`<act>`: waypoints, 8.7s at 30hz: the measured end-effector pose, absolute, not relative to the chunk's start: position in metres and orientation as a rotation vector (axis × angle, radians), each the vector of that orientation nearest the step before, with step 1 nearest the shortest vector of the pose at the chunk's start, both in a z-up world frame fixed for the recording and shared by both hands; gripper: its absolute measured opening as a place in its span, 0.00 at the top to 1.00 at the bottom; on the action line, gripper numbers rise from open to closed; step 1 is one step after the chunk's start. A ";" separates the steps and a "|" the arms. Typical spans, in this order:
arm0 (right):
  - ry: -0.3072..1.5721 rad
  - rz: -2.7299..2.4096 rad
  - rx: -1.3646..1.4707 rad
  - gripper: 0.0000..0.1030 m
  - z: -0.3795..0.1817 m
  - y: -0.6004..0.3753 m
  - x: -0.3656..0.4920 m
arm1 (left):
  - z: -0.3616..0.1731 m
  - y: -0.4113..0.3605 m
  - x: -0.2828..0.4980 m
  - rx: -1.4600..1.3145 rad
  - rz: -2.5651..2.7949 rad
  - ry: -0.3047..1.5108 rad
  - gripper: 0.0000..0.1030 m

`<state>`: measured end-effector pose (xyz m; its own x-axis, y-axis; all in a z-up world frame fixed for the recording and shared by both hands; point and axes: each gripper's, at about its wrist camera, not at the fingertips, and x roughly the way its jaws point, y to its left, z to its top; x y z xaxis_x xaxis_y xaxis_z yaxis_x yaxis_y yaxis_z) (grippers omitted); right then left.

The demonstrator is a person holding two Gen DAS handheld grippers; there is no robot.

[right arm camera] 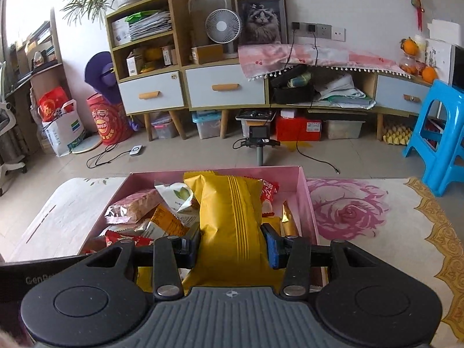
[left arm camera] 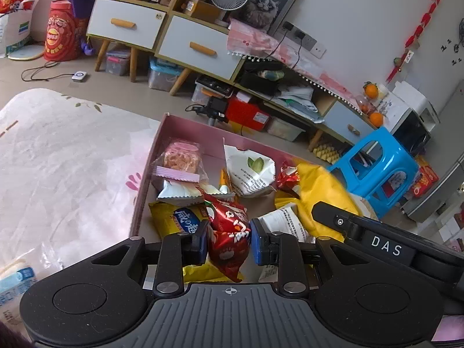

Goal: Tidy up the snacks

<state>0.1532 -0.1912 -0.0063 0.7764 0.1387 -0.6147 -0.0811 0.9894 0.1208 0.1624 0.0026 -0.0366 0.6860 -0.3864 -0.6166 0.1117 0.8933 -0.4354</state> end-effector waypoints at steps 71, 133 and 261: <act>0.710 0.189 -0.041 0.07 -0.071 -0.247 0.057 | -0.072 0.119 0.086 0.132 -0.328 0.752 0.06; 0.719 0.334 0.015 0.74 0.004 -0.163 0.072 | 0.014 0.045 0.074 0.008 -0.372 0.797 0.84; 0.930 -0.031 0.073 0.07 0.002 -0.177 0.024 | 0.010 0.006 0.005 -0.001 0.037 0.939 0.00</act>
<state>0.0239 -0.1766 0.0020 0.5977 0.0048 -0.8017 0.0585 0.9971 0.0495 0.0048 0.0061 0.0095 0.5900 0.0308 -0.8068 -0.0321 0.9994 0.0147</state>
